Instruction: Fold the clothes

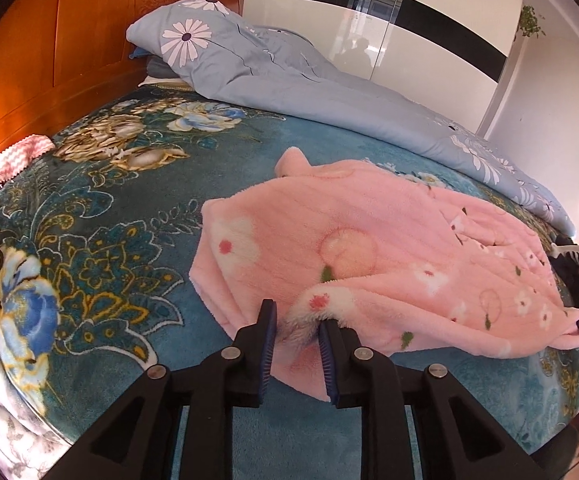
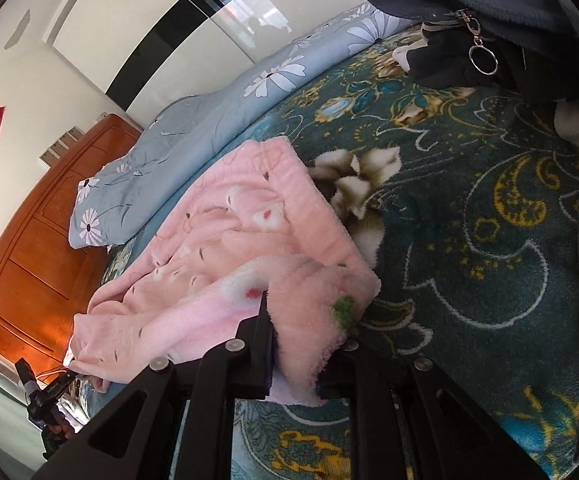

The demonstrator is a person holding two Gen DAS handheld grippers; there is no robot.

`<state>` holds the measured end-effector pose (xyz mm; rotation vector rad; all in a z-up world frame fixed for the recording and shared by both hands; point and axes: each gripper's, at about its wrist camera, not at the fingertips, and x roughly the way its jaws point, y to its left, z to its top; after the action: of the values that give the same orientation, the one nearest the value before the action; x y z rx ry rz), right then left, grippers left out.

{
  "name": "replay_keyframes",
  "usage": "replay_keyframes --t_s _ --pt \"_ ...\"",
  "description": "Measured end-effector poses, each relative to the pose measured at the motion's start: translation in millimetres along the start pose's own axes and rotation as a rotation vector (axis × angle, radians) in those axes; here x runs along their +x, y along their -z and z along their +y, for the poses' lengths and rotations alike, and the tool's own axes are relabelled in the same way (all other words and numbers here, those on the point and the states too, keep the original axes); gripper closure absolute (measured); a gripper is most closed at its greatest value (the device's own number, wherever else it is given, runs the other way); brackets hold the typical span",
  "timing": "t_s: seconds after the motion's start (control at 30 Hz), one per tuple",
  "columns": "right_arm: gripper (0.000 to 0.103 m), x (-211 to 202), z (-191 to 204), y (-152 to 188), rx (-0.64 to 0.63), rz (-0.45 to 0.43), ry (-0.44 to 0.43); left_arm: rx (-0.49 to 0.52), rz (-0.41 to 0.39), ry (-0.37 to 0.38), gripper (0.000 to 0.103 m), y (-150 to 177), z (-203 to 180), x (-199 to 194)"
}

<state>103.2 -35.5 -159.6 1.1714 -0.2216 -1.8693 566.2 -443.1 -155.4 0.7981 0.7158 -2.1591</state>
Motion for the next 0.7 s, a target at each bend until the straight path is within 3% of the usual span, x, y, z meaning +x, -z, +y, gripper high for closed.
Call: replay_keyframes --t_s 0.07,0.13,0.23,0.3,0.37,0.43,0.57,0.7 --pt "0.080 -6 5 1 -0.026 -0.003 0.032 -0.013 -0.004 0.034 0.061 -3 2 -10" --pt "0.054 -12 9 3 -0.052 -0.005 0.063 -0.012 -0.034 0.052 0.046 -7 4 -25" --pt "0.052 -26 14 0 -0.105 -0.028 0.121 0.009 -0.086 0.049 0.029 -22 7 -44" --pt "0.052 -34 17 -8 -0.132 -0.052 0.146 0.023 -0.090 0.028 0.024 -45 9 -40" --pt "0.051 -30 24 -28 -0.145 -0.073 0.125 0.034 -0.062 0.003 0.022 -74 8 -20" --pt "0.041 -15 34 -50 -0.150 -0.081 0.098 0.015 -0.010 0.019 0.022 -102 10 14" --pt "0.041 37 55 -96 -0.168 -0.035 0.038 -0.100 0.160 0.066 0.022 -139 18 93" --pt "0.041 101 50 -133 -0.178 0.059 0.085 -0.144 0.284 0.103 0.022 -152 18 151"
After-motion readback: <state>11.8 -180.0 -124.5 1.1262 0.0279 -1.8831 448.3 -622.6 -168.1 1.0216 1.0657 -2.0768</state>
